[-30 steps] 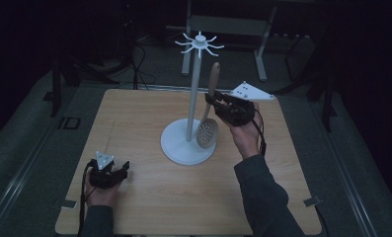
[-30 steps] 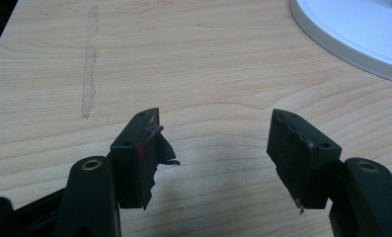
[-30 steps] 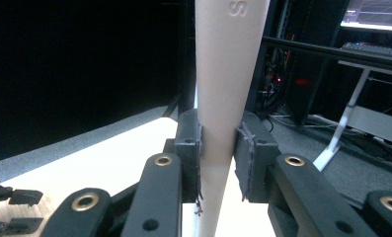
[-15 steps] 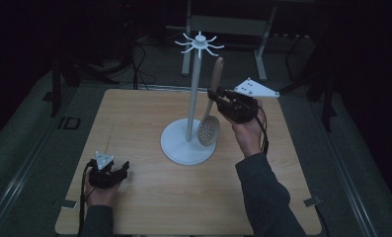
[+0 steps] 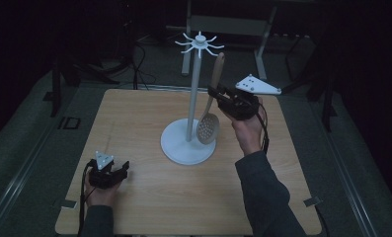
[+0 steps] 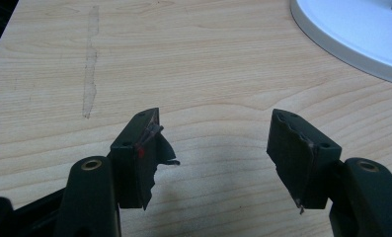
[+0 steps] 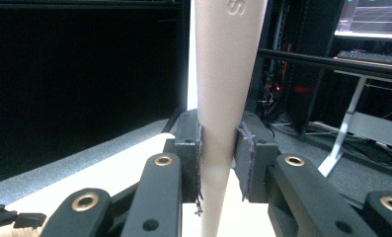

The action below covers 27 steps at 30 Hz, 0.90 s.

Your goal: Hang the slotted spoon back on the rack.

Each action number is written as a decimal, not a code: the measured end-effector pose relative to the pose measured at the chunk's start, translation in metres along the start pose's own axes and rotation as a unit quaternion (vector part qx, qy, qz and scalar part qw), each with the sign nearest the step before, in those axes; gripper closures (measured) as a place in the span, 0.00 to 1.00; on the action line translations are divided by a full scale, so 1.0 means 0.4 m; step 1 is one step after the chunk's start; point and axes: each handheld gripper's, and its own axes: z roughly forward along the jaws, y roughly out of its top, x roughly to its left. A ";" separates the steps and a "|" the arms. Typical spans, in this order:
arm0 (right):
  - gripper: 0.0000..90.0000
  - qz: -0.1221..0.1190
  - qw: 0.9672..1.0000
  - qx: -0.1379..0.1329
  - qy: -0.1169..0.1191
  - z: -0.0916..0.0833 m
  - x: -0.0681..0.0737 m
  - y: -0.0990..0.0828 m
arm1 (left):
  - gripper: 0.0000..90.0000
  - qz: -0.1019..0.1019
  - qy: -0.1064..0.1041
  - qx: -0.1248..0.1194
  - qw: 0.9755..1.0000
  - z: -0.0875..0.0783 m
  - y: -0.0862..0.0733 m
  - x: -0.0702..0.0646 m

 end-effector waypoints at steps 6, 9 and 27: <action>0.82 -0.003 1.000 0.001 0.000 0.002 0.004 0.005 | 0.42 0.000 0.000 0.001 1.000 0.000 0.000 -0.001; 0.82 -0.001 1.000 0.001 0.000 0.006 0.003 0.006 | 0.42 0.000 0.000 0.001 1.000 0.001 0.000 -0.001; 0.82 0.005 1.000 0.009 -0.001 0.027 0.006 0.014 | 0.42 0.001 -0.001 0.002 1.000 0.002 -0.001 -0.002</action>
